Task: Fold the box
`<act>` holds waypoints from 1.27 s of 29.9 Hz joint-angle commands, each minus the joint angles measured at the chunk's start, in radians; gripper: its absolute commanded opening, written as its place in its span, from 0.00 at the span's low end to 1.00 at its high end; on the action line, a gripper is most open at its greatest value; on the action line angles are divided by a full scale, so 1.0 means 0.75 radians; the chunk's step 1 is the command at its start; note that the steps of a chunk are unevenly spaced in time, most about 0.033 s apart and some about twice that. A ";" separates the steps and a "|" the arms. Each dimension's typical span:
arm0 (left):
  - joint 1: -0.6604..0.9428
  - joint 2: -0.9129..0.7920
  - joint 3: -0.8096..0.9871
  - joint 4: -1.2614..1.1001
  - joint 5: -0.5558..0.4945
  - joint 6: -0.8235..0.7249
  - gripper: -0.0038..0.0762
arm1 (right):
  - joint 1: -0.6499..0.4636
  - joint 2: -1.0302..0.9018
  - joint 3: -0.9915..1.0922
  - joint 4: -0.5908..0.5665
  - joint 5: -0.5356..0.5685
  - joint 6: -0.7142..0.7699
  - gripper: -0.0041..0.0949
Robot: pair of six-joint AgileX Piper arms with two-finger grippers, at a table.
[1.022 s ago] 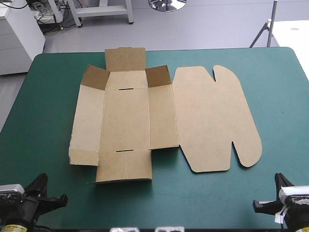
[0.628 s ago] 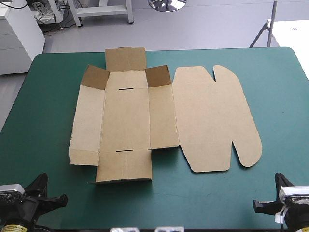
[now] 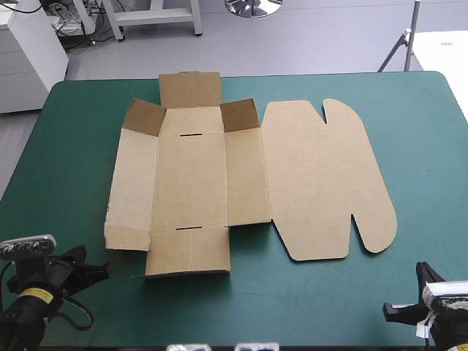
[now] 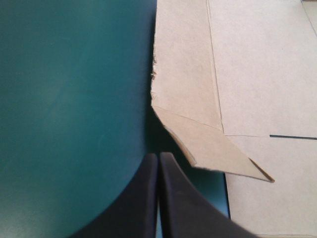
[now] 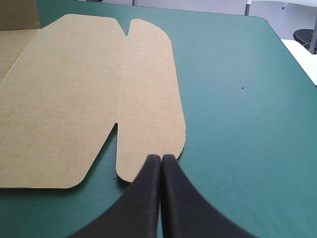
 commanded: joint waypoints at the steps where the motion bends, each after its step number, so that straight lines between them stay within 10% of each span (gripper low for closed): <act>1: -0.009 0.185 -0.112 -0.034 -0.122 0.010 0.04 | -0.010 -0.028 -0.034 0.000 -0.102 -0.002 0.02; 11: 0.016 0.775 -0.504 -0.369 0.165 0.523 0.07 | -0.010 -0.028 -0.034 0.000 -0.102 -0.002 0.02; 23: 0.647 1.249 -0.774 -1.096 0.590 0.984 0.07 | -0.010 -0.028 -0.034 0.000 -0.102 -0.002 0.02; 34: 0.651 1.485 -0.817 -1.122 0.510 0.957 0.04 | -0.010 -0.028 -0.034 0.000 -0.102 -0.002 0.02; 38: 0.614 1.535 -0.820 -1.100 0.538 0.959 0.20 | -0.010 -0.028 -0.034 0.000 -0.102 -0.002 0.02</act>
